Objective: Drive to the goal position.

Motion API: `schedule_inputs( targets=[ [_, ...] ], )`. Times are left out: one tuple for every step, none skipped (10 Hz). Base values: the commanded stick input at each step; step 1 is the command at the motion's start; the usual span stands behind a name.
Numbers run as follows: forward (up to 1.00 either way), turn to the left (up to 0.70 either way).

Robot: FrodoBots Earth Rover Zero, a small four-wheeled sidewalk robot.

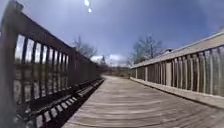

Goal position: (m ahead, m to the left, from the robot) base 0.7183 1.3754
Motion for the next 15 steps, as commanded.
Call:
schedule_inputs(
  targets=[
    [0.70, -0.35],
    [0.70, -0.35],
    [0.70, -0.21],
    [0.70, -0.02],
    [0.70, 0.00],
    [0.70, 0.00],
    [0.70, 0.00],
    [0.70, 0.00],
    [0.70, 0.00],
    [0.70, 0.00],
    [0.70, 0.00],
    [0.70, 0.00],
    [0.70, 0.00],
    [0.70, 0.00],
    [0.70, 0.00]
  ],
)
